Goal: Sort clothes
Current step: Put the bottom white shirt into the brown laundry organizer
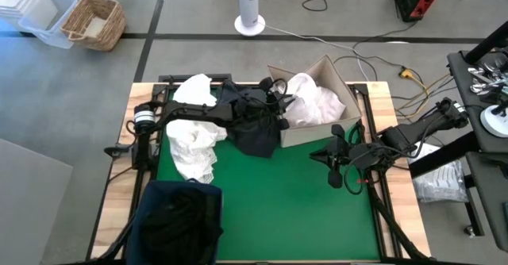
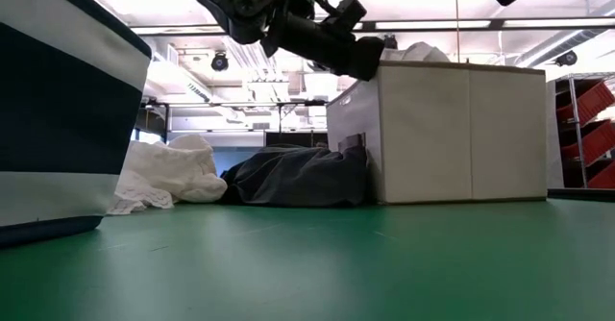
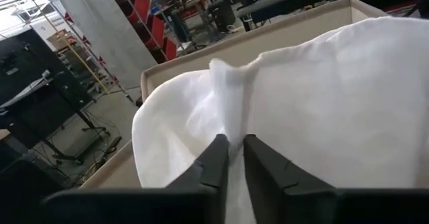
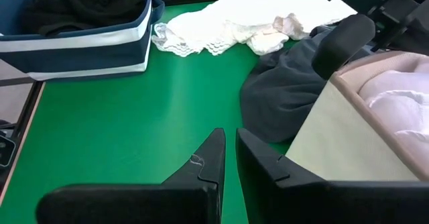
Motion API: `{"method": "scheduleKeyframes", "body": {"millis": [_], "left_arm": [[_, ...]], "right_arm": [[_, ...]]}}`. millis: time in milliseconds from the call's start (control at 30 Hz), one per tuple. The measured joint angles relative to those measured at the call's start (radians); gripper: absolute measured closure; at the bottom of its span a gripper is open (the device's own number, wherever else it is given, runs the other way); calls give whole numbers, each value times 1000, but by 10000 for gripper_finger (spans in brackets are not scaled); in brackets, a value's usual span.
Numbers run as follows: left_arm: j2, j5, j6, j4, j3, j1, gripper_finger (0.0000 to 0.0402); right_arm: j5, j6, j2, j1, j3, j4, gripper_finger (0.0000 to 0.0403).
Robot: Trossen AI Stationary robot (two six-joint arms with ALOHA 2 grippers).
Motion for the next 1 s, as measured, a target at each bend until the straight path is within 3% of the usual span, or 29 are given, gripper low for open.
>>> {"method": "scheduleKeyframes", "body": {"millis": [300, 467, 633, 733, 833, 933, 1000], "left_arm": [[-13, -25, -16, -24, 4, -1, 247], [-55, -99, 12, -66, 0, -6, 187], [-128, -33, 46, -126, -1, -5, 156], [-168, 71, 44, -133, -1, -7, 158], [-197, 277, 45, -124, -1, 2, 180], [-198, 529, 42, -108, -1, 23, 245], [-182, 622, 39, -100, -2, 31, 315]], "right_arm": [[0, 0, 0, 0, 0, 0, 374], [0, 0, 0, 0, 0, 0, 374], [0, 0, 0, 0, 0, -1, 374], [0, 0, 0, 0, 0, -7, 374], [0, 5, 0, 0, 0, -18, 374], [-1, 21, 0, 0, 0, -40, 374], [-1, 26, 0, 0, 0, -45, 374]]}}
